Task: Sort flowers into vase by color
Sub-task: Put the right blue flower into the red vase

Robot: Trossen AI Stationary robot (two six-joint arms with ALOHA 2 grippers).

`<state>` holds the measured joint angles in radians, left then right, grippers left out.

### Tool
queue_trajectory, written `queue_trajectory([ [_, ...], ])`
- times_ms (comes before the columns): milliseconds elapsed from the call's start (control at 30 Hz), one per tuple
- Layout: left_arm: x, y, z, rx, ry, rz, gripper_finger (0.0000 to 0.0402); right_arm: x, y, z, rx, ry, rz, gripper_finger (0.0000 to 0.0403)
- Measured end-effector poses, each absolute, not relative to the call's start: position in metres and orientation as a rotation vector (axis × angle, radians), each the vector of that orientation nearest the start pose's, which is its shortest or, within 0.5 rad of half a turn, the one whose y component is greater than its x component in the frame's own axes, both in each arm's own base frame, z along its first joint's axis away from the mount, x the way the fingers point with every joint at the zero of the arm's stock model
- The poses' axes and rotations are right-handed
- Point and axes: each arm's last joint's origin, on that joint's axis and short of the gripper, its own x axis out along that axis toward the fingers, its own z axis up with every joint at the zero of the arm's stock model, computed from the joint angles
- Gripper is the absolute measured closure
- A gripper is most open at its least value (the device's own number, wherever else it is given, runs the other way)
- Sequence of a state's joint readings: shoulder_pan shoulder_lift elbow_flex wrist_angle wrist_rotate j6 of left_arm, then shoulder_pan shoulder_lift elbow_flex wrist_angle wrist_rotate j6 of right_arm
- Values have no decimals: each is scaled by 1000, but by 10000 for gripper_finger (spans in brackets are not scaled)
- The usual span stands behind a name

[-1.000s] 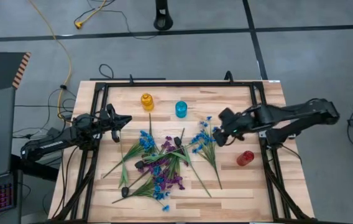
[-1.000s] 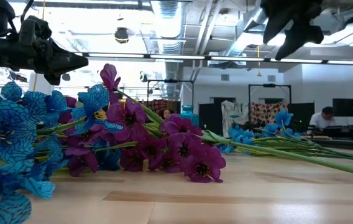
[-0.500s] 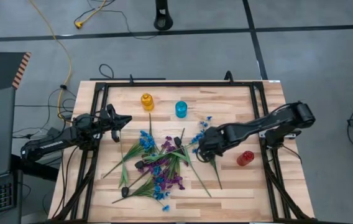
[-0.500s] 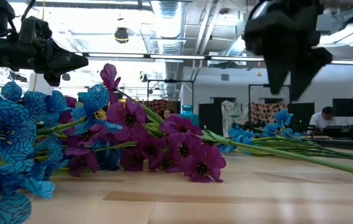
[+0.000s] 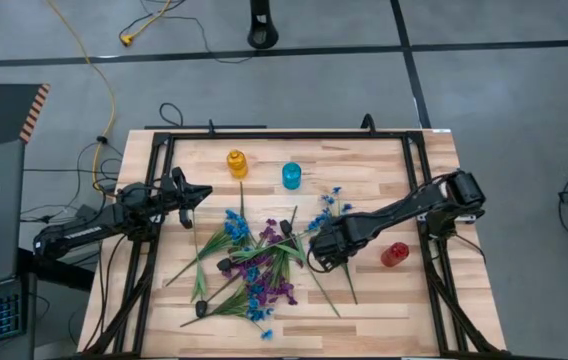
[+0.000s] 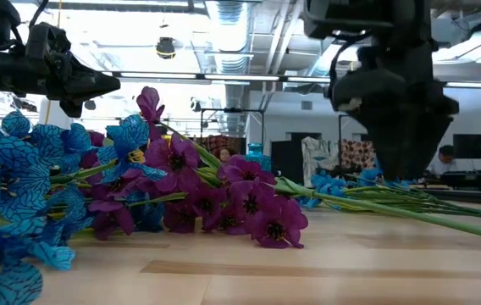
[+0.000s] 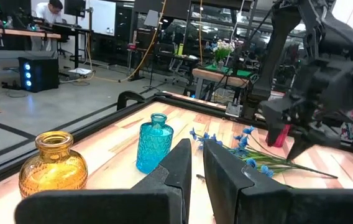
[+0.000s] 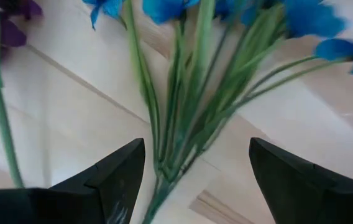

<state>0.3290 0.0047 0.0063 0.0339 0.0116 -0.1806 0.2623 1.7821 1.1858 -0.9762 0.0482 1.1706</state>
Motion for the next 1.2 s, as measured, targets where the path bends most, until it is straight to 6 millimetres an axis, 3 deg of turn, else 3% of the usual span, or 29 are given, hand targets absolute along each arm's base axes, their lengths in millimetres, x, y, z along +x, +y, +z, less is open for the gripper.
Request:
queue_trajectory([
  [367,92,31,169,-173,-64,313,372,310,80,147,617,1520,-707,86],
  [767,92,31,169,-173,-64,311,372,310,76,141,646,1533,-659,134],
  [967,92,31,169,-173,-64,311,372,310,76,141,650,1531,-655,187],
  [1200,92,31,169,-173,-64,310,372,310,76,141,648,1533,-656,298],
])
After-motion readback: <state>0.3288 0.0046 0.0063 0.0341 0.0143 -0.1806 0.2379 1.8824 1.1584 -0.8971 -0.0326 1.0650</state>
